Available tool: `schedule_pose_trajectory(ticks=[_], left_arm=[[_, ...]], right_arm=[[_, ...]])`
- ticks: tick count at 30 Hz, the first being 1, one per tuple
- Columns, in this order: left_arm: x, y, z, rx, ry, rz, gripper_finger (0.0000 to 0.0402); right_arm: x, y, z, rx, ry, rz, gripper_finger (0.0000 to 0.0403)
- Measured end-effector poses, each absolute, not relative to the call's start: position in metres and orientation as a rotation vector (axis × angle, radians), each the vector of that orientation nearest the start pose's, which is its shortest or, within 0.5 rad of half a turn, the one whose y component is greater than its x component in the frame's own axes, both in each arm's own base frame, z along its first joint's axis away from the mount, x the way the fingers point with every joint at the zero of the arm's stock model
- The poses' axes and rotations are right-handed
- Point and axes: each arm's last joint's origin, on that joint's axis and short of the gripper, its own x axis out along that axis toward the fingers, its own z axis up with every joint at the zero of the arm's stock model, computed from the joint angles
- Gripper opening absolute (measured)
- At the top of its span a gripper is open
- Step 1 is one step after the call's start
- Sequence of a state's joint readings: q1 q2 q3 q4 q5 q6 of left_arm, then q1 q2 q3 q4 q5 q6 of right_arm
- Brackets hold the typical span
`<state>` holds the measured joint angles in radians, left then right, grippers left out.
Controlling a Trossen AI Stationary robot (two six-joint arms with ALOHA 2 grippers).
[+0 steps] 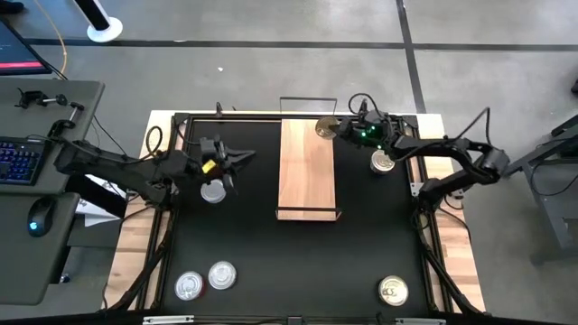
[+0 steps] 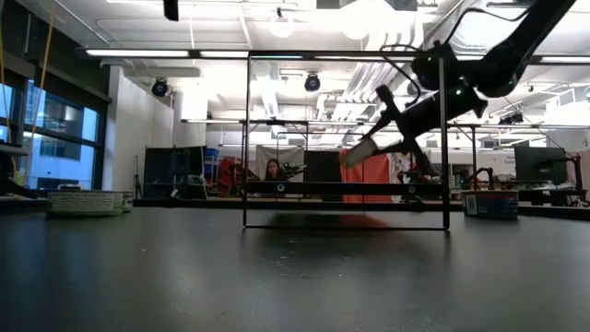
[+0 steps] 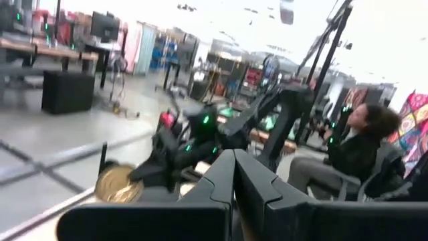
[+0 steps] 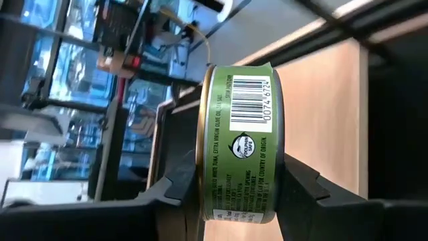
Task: Stack canned seafood by type on shelf
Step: Put the green tuna can on the shelf
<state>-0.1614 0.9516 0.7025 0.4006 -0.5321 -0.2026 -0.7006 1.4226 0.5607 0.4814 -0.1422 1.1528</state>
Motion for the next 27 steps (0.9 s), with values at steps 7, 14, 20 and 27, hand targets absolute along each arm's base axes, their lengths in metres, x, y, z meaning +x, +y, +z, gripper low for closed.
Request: schedule_pose_trajectory(ticks=[7, 14, 20, 27], left_arm=[[0.210, -0.012, 0.332, -0.211, -0.190, 0.358, 0.0000], [0.210, -0.011, 0.329, -0.160, -0.142, 0.301, 0.0000], [0.210, -0.012, 0.327, -0.151, -0.110, 0.288, 0.0000], [0.210, -0.012, 0.325, -0.146, -0.095, 0.289, 0.0000]], right_arm=[[0.224, -0.189, 0.166, 1.339, 0.039, -0.727, 0.0133], [0.244, -0.196, 0.162, 1.351, 0.040, -0.725, 0.0137], [0.243, -0.197, 0.159, 1.438, 0.027, -0.781, 0.0138], [0.243, -0.197, 0.159, 1.408, 0.047, -0.779, 0.0139]])
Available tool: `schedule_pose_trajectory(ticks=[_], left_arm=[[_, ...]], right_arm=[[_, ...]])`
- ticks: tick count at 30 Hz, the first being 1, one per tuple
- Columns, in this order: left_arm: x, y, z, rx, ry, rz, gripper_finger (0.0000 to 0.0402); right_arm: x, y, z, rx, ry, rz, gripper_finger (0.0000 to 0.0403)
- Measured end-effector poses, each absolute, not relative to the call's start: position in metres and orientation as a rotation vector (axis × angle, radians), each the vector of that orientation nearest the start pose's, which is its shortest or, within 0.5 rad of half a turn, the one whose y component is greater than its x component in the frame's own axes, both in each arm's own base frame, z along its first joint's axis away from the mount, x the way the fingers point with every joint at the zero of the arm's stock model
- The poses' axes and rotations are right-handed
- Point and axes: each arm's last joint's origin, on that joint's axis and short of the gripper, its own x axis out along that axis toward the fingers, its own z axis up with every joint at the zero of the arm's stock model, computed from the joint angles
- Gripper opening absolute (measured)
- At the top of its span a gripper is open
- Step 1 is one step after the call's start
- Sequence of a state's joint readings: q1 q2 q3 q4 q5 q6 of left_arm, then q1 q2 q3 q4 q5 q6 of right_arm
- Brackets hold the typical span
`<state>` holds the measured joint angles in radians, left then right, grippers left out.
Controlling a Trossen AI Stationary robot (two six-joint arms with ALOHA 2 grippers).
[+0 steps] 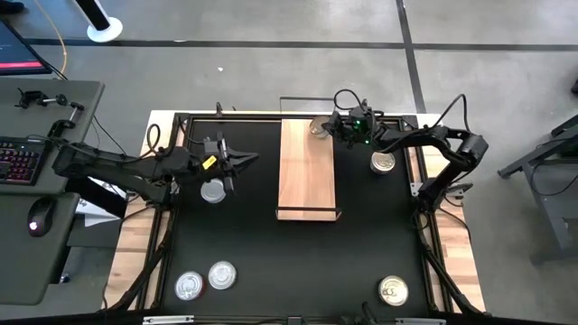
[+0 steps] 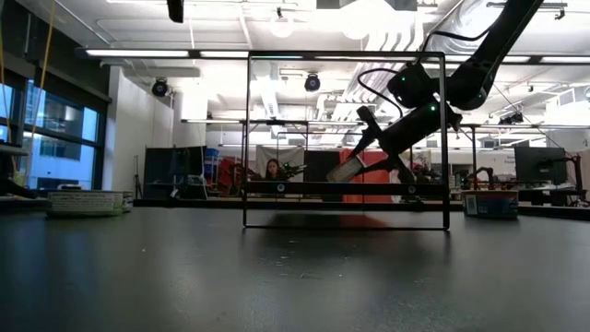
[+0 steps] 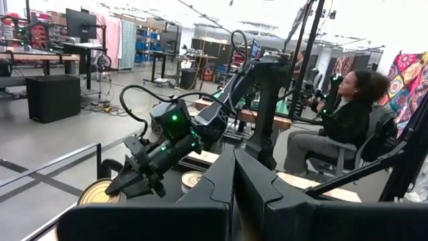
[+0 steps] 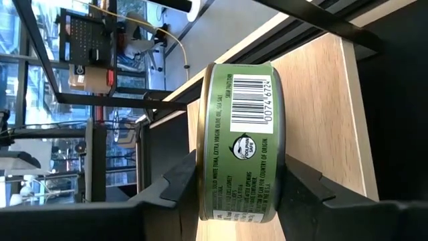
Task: Stack canned seafood by type on shelf
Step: Put the green tuna can on the shelf
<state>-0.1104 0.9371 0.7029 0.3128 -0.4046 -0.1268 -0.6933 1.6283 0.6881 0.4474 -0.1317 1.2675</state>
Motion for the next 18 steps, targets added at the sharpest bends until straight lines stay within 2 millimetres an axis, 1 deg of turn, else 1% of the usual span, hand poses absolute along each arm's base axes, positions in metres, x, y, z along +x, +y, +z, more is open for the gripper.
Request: schedule_pose_trajectory(ticks=[3, 6, 8, 14, 18], left_arm=[[0.2098, -0.0118, 0.3253, -0.146, -0.096, 0.289, 0.0000], [0.2099, -0.0118, 0.3249, -0.145, -0.092, 0.289, 0.0000], [0.2098, -0.0118, 0.3250, -0.145, -0.093, 0.289, 0.0000], [0.2099, -0.0118, 0.3249, -0.145, -0.092, 0.290, 0.0000], [0.2099, -0.0118, 0.3250, -0.145, -0.092, 0.290, 0.0000]], right_arm=[[0.2432, -0.1971, 0.1588, 1.401, 0.052, -0.778, 0.0142], [0.2424, -0.1965, 0.1569, 1.405, 0.069, -0.790, 0.0161], [0.2415, -0.1957, 0.1538, 1.411, 0.085, -0.801, 0.0187], [0.2423, -0.1962, 0.1560, 1.405, 0.070, -0.789, 0.0276], [0.2427, -0.1957, 0.1562, 1.371, 0.101, -0.758, 0.0314]])
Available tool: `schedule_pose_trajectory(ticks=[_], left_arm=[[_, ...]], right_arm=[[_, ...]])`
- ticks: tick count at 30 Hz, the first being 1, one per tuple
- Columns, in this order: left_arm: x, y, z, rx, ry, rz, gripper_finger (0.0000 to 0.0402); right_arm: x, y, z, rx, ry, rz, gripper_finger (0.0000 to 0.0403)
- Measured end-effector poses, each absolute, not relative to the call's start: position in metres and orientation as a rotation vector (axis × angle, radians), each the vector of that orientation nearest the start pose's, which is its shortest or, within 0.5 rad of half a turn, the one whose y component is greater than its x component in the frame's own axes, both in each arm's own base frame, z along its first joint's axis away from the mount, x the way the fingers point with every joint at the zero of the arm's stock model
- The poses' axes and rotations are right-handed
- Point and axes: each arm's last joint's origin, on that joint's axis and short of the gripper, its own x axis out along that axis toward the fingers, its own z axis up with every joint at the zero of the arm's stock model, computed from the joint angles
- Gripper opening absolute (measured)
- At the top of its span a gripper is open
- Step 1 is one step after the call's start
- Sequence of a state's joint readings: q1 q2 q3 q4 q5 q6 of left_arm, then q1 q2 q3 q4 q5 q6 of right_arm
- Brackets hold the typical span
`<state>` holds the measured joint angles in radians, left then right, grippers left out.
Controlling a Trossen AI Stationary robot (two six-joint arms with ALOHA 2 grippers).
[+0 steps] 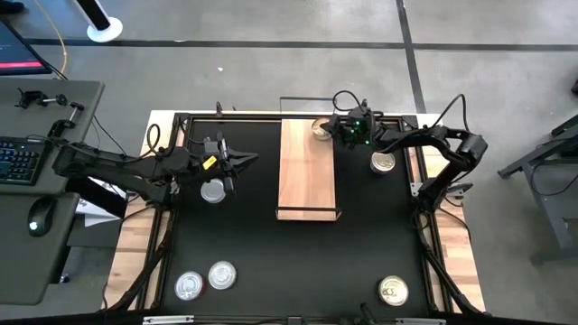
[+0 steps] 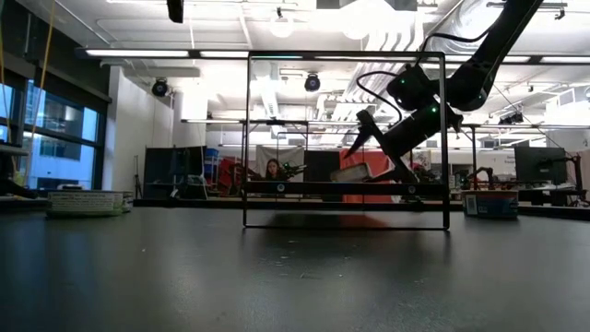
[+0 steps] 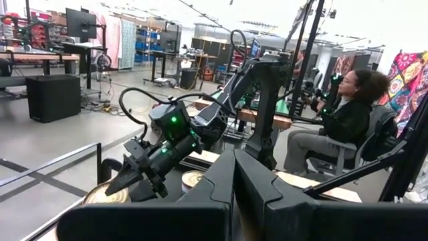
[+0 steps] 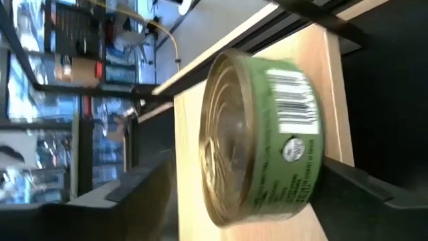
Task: Stack canned seafood by type on shelf
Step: Put the green tuna can on the shelf
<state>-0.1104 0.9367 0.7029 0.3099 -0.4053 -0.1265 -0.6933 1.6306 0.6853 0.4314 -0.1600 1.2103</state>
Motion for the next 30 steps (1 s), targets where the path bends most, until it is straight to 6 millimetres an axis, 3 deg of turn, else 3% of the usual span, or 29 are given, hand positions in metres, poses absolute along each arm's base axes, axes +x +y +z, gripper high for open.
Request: schedule_pose_trajectory(ticks=[14, 22, 30], left_arm=[[0.210, -0.012, 0.323, -0.139, -0.068, 0.293, 0.0000], [0.210, -0.010, 0.322, -0.119, -0.063, 0.345, 0.0000], [0.210, -0.010, 0.322, -0.112, -0.062, 0.346, 0.0000]], right_arm=[[0.237, -0.200, 0.154, 1.315, 0.169, -0.769, 0.0323], [0.258, -0.206, 0.181, 1.213, 0.263, -0.761, 0.0323], [0.259, -0.212, 0.192, 1.203, 0.373, -0.815, 0.0323]])
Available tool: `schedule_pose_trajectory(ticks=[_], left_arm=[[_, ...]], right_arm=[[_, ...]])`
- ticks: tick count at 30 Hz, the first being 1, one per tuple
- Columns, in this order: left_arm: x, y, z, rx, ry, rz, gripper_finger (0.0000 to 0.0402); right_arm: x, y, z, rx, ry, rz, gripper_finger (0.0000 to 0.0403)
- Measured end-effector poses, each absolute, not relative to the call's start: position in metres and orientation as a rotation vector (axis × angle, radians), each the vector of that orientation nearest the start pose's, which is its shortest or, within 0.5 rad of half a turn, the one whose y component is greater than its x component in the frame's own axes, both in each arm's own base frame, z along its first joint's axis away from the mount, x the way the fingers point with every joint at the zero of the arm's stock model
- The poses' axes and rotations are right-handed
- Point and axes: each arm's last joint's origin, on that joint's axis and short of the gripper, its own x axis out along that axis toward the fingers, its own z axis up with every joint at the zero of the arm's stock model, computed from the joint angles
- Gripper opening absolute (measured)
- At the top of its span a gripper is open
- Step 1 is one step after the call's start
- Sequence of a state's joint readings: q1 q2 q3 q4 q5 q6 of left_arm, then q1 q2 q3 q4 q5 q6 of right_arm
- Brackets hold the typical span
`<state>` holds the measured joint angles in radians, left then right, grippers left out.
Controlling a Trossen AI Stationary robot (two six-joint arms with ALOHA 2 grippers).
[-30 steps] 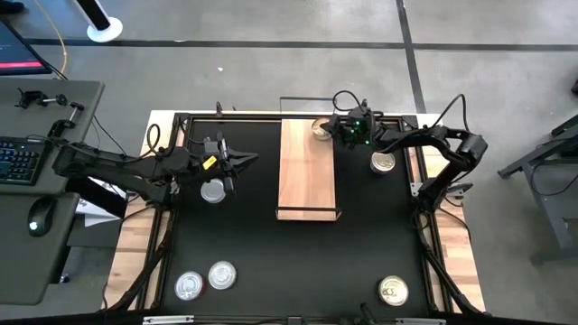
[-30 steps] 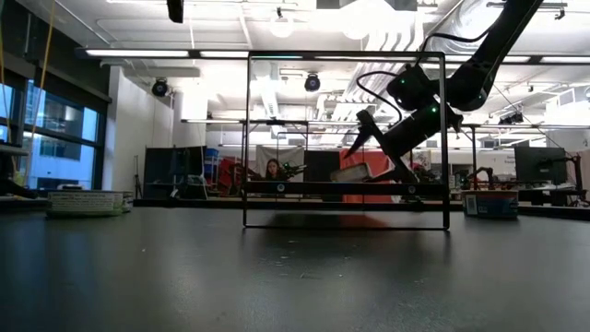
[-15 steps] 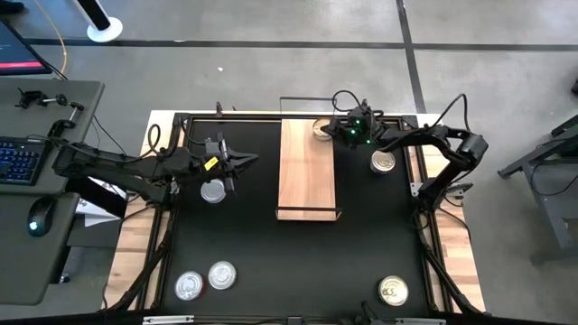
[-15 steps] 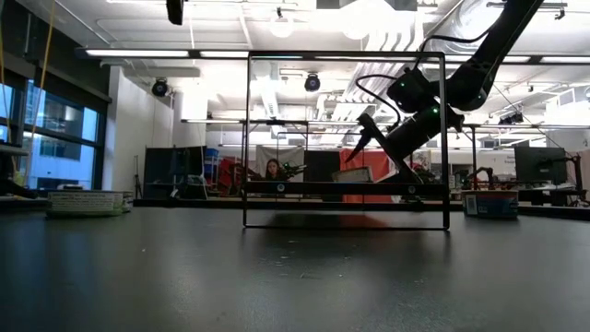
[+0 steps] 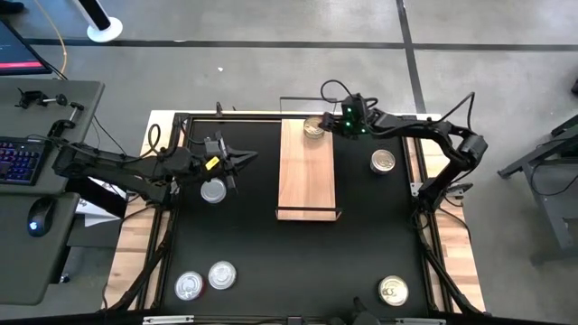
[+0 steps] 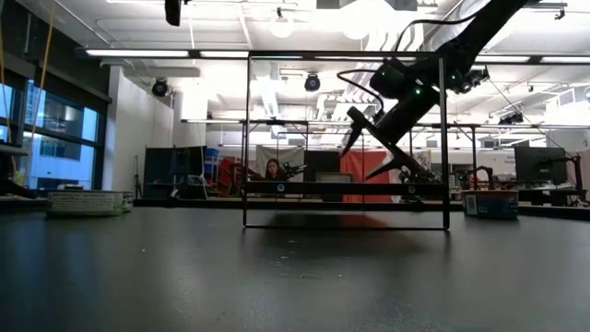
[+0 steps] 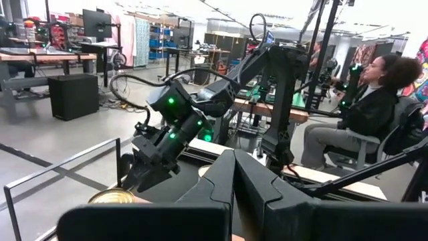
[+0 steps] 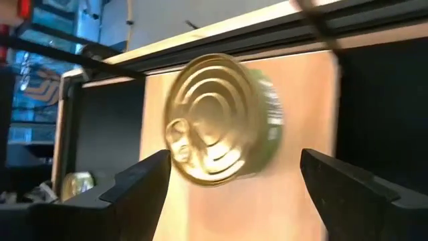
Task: Stack canned seafood by type on shelf
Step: Put the green tuna can on the shelf
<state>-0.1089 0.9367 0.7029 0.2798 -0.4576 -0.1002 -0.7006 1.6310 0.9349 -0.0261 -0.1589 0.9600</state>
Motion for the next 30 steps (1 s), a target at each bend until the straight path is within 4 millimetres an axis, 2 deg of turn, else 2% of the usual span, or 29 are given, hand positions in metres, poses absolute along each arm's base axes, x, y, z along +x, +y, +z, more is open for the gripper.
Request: schedule_pose_trajectory(ticks=[8, 15, 24, 30], left_arm=[[0.210, -0.010, 0.321, -0.110, -0.054, 0.346, 0.0000], [0.210, -0.010, 0.321, -0.110, -0.047, 0.346, 0.0000], [0.210, -0.010, 0.321, -0.118, -0.049, 0.346, 0.0000], [0.210, -0.010, 0.321, -0.126, -0.051, 0.346, 0.0000]], right_arm=[[0.264, -0.215, 0.202, 1.161, 0.350, -0.790, 0.0323], [0.265, -0.208, 0.198, 1.100, 0.404, -0.858, 0.0323], [0.268, -0.212, 0.203, 1.054, 0.310, -0.898, 0.0323], [0.273, -0.214, 0.192, 1.073, 0.331, -0.869, 0.0323]])
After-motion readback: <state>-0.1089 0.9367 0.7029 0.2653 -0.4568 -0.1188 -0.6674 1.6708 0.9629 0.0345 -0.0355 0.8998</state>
